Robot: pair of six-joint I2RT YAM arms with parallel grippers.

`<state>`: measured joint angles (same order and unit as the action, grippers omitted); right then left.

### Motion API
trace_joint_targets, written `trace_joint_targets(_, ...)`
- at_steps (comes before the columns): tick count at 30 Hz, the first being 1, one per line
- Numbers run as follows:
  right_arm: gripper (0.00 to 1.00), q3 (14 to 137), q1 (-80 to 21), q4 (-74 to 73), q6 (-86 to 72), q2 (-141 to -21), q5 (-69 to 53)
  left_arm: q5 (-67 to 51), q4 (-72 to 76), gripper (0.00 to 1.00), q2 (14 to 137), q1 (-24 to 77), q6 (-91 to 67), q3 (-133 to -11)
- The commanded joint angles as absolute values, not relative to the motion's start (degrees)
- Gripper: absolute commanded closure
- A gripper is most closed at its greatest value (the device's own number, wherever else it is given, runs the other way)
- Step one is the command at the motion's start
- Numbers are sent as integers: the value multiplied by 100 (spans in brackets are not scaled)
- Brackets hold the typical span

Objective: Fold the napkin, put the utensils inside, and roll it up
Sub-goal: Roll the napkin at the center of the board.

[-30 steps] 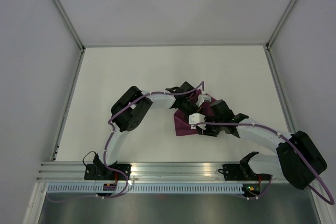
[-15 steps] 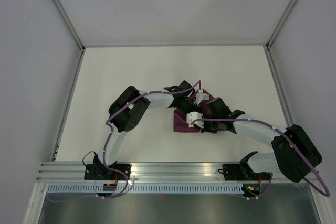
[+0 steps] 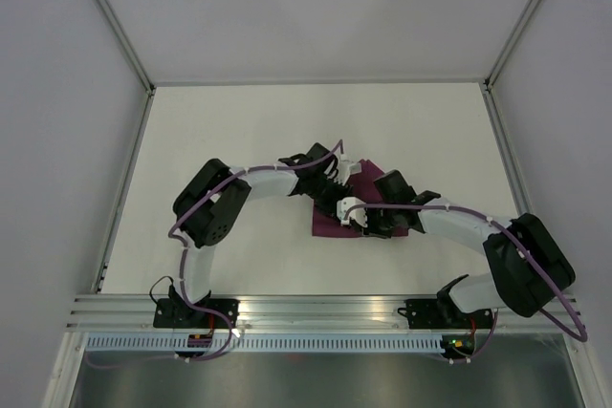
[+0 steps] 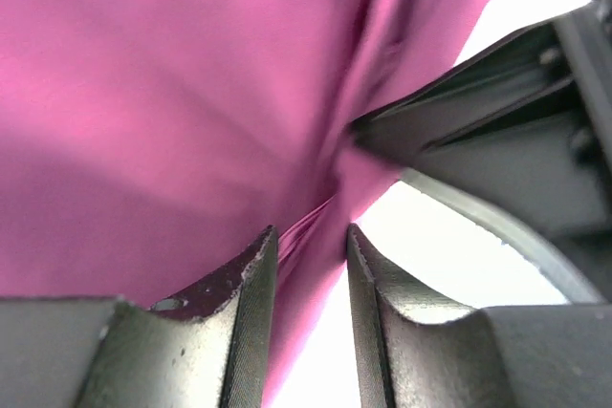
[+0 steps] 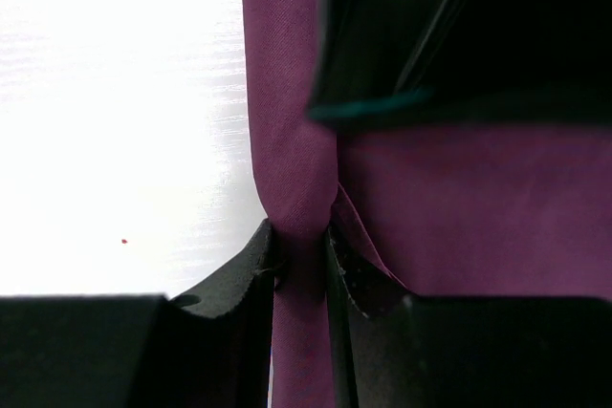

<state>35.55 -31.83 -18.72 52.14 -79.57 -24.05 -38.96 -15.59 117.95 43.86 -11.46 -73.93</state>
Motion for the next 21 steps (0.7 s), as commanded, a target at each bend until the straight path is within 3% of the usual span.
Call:
trace_joint_targets(1, 97, 3647, -3015, -2592, 5370, -8261, -2469, -2787, -1617, 59, 11260, 3982, -1538, -7041)
trace_joint_targets(12, 98, 4727, -2339, -3910, 6037, -9429, -3392, -1205, -353, 60, 9344, 3762, -1670, -5671)
trace_joint_targets(21, 98, 6125, -1890, -5474, 6801, -10976, -4007, -467, 2099, 60, 7647, 4286, -450, -3815)
